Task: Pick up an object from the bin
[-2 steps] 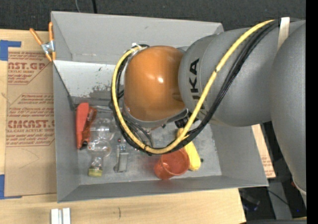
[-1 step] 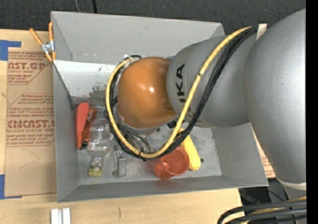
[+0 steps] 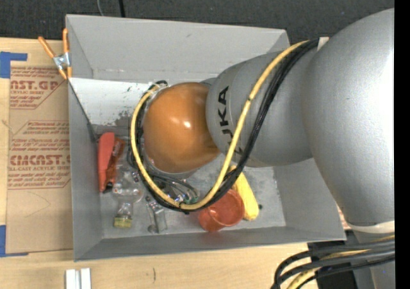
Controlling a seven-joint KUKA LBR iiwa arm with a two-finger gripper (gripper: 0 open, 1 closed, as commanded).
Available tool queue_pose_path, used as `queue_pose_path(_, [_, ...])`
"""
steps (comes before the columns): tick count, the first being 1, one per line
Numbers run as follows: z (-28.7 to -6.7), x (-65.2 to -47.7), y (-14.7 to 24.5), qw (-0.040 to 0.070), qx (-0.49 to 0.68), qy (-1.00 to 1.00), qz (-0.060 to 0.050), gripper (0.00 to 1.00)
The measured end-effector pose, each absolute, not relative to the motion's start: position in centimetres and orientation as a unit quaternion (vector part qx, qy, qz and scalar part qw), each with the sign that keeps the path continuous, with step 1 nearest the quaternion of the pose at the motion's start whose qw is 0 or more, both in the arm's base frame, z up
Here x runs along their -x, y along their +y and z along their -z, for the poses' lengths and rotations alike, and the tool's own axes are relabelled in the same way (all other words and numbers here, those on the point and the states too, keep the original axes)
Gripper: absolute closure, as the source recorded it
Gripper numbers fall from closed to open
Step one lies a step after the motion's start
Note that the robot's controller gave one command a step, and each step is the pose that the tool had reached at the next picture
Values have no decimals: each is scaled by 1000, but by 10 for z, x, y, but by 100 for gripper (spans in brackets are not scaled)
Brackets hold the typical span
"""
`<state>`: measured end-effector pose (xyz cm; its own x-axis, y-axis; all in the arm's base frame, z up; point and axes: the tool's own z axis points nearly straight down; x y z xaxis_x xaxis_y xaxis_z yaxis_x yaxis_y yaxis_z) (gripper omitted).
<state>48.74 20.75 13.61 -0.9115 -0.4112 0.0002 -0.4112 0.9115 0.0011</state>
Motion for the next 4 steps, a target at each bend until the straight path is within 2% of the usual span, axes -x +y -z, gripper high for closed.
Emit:
queue_pose_path(1, [-116, -489, 206, -3, -320, -947, 1, 0])
queue_pose_path(2, [-78, -508, 218, -4, -481, -877, 1, 0])
queue_pose_path(3, [-70, -503, 205, -4, -430, -903, 2, 100])
queue_pose_path(4, [-70, -503, 205, -4, -430, -903, 2, 100])
